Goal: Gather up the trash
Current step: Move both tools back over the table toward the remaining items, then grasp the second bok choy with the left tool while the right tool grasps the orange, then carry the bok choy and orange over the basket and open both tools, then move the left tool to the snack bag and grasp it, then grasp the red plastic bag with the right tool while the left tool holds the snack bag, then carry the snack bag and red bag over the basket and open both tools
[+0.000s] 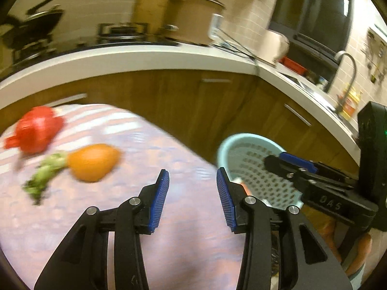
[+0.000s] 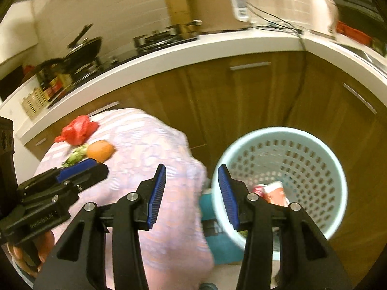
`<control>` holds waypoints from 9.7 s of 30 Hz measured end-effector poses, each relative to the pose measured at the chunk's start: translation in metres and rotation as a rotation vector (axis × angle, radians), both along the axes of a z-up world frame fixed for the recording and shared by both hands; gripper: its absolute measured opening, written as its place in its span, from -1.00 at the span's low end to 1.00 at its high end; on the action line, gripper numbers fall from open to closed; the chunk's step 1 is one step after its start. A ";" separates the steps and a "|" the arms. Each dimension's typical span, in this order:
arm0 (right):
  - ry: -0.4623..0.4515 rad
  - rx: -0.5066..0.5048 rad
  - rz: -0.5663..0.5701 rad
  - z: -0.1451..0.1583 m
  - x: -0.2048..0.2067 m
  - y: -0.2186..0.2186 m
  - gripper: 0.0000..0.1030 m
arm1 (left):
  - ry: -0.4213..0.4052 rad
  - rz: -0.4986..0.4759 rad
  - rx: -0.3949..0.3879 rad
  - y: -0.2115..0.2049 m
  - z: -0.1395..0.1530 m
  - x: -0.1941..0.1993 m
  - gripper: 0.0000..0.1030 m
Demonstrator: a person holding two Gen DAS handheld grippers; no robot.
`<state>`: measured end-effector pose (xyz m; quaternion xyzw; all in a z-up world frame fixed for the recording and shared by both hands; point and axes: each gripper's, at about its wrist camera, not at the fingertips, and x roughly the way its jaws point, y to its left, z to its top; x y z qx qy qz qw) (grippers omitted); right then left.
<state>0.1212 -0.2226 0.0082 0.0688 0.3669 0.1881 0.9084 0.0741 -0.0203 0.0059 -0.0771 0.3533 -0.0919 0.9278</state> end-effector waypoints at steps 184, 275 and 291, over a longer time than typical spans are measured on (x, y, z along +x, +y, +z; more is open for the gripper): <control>-0.016 -0.011 0.077 0.015 0.002 0.044 0.06 | -0.014 0.128 -0.118 0.039 0.023 -0.017 -0.07; -0.082 -0.025 0.313 -0.006 0.093 0.347 -0.42 | -0.038 0.506 0.086 0.204 -0.031 -0.067 -0.87; -0.180 0.044 0.239 0.049 0.037 0.215 -0.42 | -0.123 0.418 0.067 0.158 0.012 -0.077 -0.87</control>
